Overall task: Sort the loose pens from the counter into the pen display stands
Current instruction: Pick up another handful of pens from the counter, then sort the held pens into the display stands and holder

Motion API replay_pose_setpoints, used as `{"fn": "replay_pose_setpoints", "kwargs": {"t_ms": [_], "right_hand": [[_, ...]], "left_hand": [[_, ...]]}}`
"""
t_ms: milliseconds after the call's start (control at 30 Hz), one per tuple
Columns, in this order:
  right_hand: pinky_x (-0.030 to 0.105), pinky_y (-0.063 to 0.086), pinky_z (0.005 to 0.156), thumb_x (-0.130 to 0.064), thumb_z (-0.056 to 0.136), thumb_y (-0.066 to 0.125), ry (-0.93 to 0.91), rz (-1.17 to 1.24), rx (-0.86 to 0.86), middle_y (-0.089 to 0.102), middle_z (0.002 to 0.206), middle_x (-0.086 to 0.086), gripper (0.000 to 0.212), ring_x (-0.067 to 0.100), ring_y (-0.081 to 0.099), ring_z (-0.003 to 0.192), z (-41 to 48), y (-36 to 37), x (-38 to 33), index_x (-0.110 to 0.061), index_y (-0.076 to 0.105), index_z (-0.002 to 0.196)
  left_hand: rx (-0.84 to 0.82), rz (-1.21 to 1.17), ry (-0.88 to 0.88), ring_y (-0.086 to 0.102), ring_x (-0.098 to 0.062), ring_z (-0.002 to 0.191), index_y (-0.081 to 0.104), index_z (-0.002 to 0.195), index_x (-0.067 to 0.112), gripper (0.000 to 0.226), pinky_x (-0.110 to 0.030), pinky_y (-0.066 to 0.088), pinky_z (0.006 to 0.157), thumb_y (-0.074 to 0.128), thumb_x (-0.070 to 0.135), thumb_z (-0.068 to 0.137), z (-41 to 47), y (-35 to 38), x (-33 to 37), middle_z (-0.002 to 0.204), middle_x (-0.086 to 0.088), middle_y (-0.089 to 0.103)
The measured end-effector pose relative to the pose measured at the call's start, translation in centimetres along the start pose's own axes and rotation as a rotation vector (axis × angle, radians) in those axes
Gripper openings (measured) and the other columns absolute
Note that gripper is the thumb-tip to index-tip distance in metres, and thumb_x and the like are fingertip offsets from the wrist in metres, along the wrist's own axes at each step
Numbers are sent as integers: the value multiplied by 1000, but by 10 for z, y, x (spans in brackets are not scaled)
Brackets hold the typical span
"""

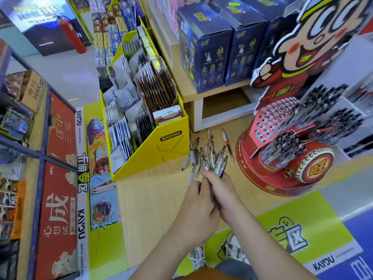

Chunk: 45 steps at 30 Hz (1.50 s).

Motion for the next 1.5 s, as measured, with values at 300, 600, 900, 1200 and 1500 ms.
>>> {"fn": "replay_pose_setpoints", "kwargs": {"t_ms": [300,600,900,1200,1500], "right_hand": [[46,51,72,-8,90,64,-125,61,-183,59,83,18,10,30,59,74,-18,-23,-29,-3,55,87],[26,43,44,-1,92,55,-153,81,-432,58,68,15,8,21,52,50,-45,-36,-49,-1,58,100],[26,43,46,0,89,62,-303,54,-352,60,69,16,13,22,50,48,-60,-75,-56,-5,55,98],[23,51,48,-15,66,71,-508,244,53,67,66,1,32,13,62,54,-80,-164,-99,-6,66,96],[25,44,47,-2,93,53,-553,274,99,55,66,10,8,21,50,55,-81,-208,-85,-1,59,98]], "left_hand": [[260,-717,-284,65,-10,81,70,98,24,20,-27,55,70,61,8,92,4,-30,10,93,7,71],[269,-820,-212,59,-13,67,72,94,14,11,-22,50,60,62,14,91,44,-72,38,80,-6,70],[429,-919,-18,67,-16,69,66,93,9,18,-24,54,64,50,1,95,54,-103,53,78,-6,74],[350,-621,198,67,-4,73,71,87,11,17,-15,52,69,61,-3,87,57,-91,111,75,7,70],[325,-130,427,60,4,87,75,94,16,12,-15,48,82,71,11,83,95,-25,137,87,20,64]]}}
Point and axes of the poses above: each hand's wrist, its own z-axis towards the middle knuckle, its own y-axis out of the palm, x = y × z, the point moved 1 cm from there along z, towards the middle knuckle
